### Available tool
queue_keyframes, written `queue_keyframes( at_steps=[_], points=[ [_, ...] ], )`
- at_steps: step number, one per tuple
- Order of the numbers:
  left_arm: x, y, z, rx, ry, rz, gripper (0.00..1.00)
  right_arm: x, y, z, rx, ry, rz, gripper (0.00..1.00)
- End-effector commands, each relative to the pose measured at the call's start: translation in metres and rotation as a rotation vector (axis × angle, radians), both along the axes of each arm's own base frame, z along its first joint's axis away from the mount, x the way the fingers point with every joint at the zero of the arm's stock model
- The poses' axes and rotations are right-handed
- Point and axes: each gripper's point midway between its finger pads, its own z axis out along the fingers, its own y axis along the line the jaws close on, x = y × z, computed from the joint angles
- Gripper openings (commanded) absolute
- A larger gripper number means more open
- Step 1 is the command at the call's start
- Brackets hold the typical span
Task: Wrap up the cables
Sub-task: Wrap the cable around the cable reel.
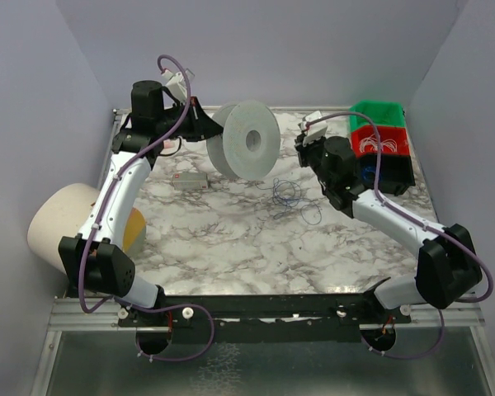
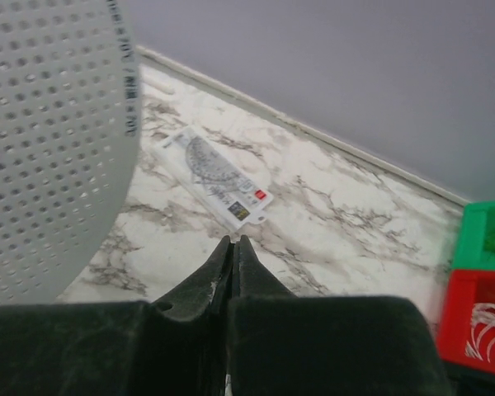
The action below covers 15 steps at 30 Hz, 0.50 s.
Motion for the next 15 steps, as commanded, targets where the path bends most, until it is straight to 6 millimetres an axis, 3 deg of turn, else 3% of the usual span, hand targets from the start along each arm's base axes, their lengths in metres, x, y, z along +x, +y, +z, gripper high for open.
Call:
queue_keyframes(
  at_steps=[1, 4, 9, 12, 15],
  points=[
    [0.001, 0.002, 0.026, -0.001, -0.075, -0.001, 0.0, -0.027, 0.032, -0.015, -0.073, 0.041, 0.328, 0.04],
    [0.002, 0.002, 0.029, -0.004, -0.08, -0.006, 0.0, -0.045, 0.039, -0.034, -0.094, 0.071, 0.511, 0.17],
    [0.001, 0.001, 0.035, -0.01, -0.09, -0.009, 0.0, -0.075, 0.047, -0.06, -0.17, 0.06, 0.726, 0.52],
    [0.001, 0.0, 0.036, -0.016, -0.086, -0.011, 0.0, -0.098, 0.053, -0.076, -0.226, 0.036, 0.871, 0.63],
    [0.001, 0.0, 0.034, -0.019, -0.079, -0.015, 0.0, -0.103, 0.057, -0.083, -0.205, 0.047, 0.899, 0.69]
  ],
)
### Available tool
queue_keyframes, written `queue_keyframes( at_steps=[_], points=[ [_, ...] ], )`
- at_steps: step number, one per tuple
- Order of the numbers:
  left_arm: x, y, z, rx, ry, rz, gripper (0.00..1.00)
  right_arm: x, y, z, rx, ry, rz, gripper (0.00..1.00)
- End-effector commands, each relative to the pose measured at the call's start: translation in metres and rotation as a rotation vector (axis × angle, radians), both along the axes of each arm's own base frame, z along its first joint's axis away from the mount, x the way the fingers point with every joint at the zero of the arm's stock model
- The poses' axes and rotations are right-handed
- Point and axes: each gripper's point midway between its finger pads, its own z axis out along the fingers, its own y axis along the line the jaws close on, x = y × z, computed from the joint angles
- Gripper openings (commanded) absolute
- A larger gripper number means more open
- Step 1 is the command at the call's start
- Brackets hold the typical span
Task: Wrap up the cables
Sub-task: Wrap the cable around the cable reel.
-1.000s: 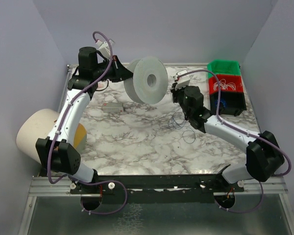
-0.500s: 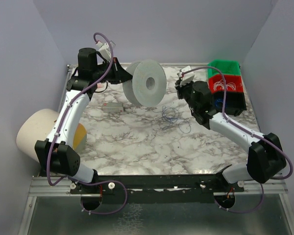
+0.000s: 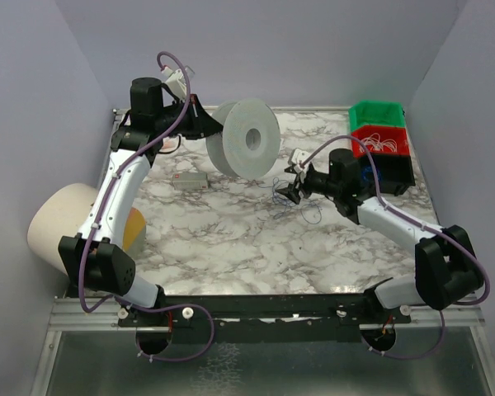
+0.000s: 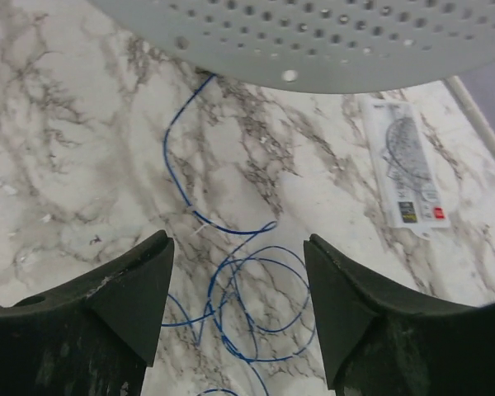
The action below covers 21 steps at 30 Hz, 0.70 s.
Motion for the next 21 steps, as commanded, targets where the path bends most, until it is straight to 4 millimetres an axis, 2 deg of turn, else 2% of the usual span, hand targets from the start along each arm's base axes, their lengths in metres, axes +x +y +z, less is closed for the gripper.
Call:
queue_keyframes(
  at_steps=[1, 6, 12, 17, 21],
  points=[
    [0.001, -0.001, 0.025, -0.029, -0.067, -0.011, 0.0, -0.028, 0.017, -0.005, 0.008, -0.019, 0.194, 0.7],
    [-0.001, -0.002, 0.023, -0.04, -0.061, -0.014, 0.0, -0.023, 0.026, -0.009, -0.013, -0.041, 0.193, 0.77],
    [-0.002, -0.004, 0.021, -0.052, -0.055, -0.027, 0.0, -0.023, 0.048, -0.025, -0.055, -0.067, 0.197, 0.79],
    [-0.005, -0.005, 0.017, -0.061, -0.045, -0.034, 0.0, -0.019, 0.064, -0.029, -0.041, -0.081, 0.143, 0.77],
    [-0.007, -0.006, 0.018, -0.074, -0.045, -0.041, 0.0, 0.001, 0.062, -0.027, -0.03, -0.132, 0.002, 0.72]
  ],
)
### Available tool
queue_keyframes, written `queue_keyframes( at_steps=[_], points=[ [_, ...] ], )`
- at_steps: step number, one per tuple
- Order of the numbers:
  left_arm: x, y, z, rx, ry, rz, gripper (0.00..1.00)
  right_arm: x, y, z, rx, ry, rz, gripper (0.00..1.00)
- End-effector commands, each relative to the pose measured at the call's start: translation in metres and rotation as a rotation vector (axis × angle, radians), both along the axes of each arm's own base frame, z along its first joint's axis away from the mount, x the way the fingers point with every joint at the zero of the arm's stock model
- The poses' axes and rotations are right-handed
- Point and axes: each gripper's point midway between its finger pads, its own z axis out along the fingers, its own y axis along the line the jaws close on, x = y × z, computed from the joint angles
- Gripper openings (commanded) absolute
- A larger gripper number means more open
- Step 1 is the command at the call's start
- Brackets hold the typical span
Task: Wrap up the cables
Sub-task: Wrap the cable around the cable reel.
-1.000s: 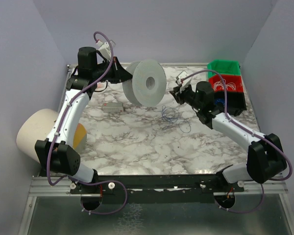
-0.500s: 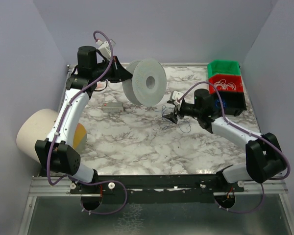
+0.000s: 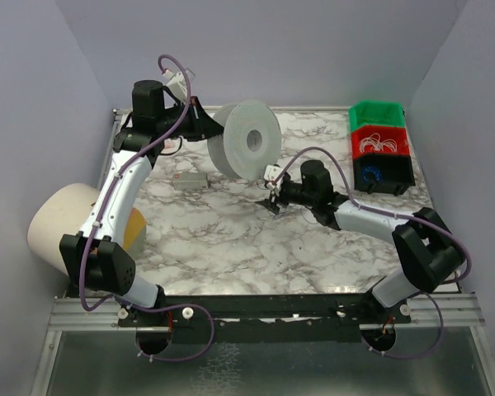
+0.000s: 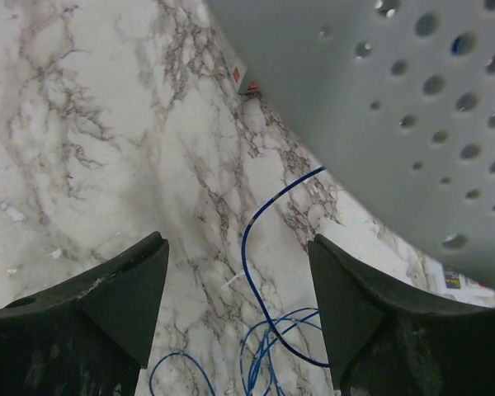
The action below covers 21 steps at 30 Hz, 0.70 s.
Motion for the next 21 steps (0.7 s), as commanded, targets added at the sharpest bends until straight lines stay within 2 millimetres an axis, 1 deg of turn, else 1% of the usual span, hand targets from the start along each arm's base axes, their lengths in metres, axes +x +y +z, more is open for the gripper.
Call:
queue_keyframes(
  at_steps=[1, 3, 4, 5, 7, 8, 9, 10, 12, 15, 17, 21],
  points=[
    [-0.009, -0.005, 0.025, -0.057, -0.066, -0.04, 0.0, 0.034, -0.004, 0.014, 0.049, -0.108, -0.195, 0.72],
    [-0.01, -0.005, 0.025, -0.061, -0.068, -0.043, 0.0, 0.042, -0.008, 0.016, 0.057, -0.129, -0.246, 0.7],
    [-0.01, -0.005, 0.024, -0.061, -0.067, -0.043, 0.0, 0.044, -0.008, 0.016, 0.058, -0.129, -0.254, 0.67],
    [-0.01, -0.005, 0.024, -0.062, -0.067, -0.043, 0.0, 0.044, -0.008, 0.014, 0.049, -0.123, -0.252, 0.61],
    [-0.01, -0.005, 0.025, -0.062, -0.07, -0.043, 0.0, 0.042, -0.008, 0.009, 0.036, -0.106, -0.244, 0.4],
    [-0.011, -0.005, 0.026, -0.063, -0.073, -0.044, 0.0, 0.041, -0.008, 0.007, 0.028, -0.097, -0.241, 0.21],
    [-0.011, -0.005, 0.028, -0.063, -0.077, -0.045, 0.0, 0.041, -0.008, 0.005, 0.022, -0.091, -0.244, 0.05],
    [-0.012, -0.005, 0.029, -0.063, -0.082, -0.046, 0.0, 0.042, -0.01, 0.003, 0.018, -0.079, -0.258, 0.01],
    [-0.014, -0.005, 0.033, -0.065, -0.093, -0.052, 0.0, 0.046, -0.016, 0.0, 0.009, -0.06, -0.306, 0.01],
    [-0.019, -0.006, 0.035, -0.067, -0.1, -0.072, 0.0, 0.06, -0.034, 0.001, 0.018, -0.038, -0.424, 0.01],
    [-0.021, -0.005, 0.035, -0.059, -0.105, -0.078, 0.0, 0.073, -0.048, 0.003, 0.045, 0.001, -0.499, 0.01],
    [-0.024, -0.003, 0.028, -0.004, -0.113, -0.094, 0.0, 0.097, -0.083, 0.017, 0.128, 0.1, -0.621, 0.01]
  ],
)
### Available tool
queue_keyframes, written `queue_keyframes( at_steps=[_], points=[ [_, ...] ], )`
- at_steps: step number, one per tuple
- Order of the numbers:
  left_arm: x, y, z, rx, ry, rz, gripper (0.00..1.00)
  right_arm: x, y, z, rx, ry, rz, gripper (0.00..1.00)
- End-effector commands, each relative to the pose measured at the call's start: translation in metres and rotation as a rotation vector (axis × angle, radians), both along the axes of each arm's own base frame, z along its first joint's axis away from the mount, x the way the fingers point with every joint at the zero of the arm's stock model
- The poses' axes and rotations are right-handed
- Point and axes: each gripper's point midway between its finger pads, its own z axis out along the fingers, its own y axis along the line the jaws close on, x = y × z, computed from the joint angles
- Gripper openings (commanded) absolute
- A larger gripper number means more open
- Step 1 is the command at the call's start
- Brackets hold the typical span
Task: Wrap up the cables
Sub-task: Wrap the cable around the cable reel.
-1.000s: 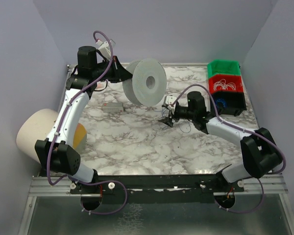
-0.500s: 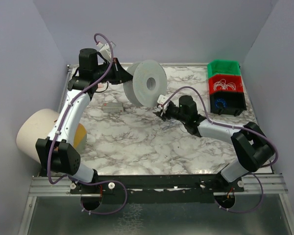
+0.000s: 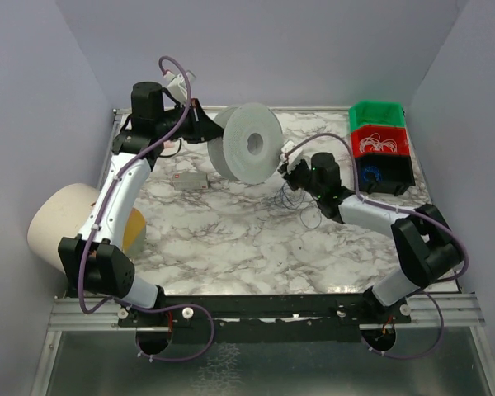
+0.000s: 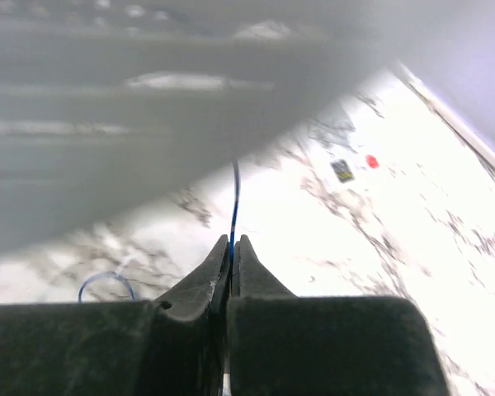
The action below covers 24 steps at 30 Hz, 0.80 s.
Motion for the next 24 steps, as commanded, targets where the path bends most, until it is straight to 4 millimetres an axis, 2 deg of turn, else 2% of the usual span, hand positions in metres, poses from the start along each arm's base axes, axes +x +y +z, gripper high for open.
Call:
queue_keyframes(
  at_steps=[1, 5, 9, 10, 17, 22, 24],
  points=[
    [-0.017, 0.003, 0.025, 0.036, -0.117, -0.059, 0.0, 0.034, -0.044, 0.017, 0.126, 0.105, -0.196, 0.01],
    [-0.018, 0.012, 0.012, 0.131, -0.143, -0.044, 0.0, 0.039, -0.065, 0.038, 0.188, 0.158, -0.194, 0.01],
    [-0.017, 0.016, -0.002, 0.231, -0.171, -0.027, 0.0, 0.022, -0.053, 0.063, 0.194, 0.221, -0.062, 0.0],
    [-0.016, 0.017, -0.005, 0.26, -0.179, -0.018, 0.0, 0.017, -0.047, 0.075, 0.211, 0.235, -0.024, 0.01],
    [-0.007, 0.017, -0.021, 0.433, -0.231, 0.07, 0.0, -0.036, -0.013, 0.12, 0.313, 0.416, 0.256, 0.01],
    [0.003, 0.018, -0.025, 0.507, -0.255, 0.161, 0.0, -0.084, 0.007, 0.135, 0.411, 0.624, 0.512, 0.01],
    [0.005, 0.017, -0.026, 0.511, -0.258, 0.171, 0.0, -0.097, 0.011, 0.14, 0.445, 0.679, 0.575, 0.01]
  ],
)
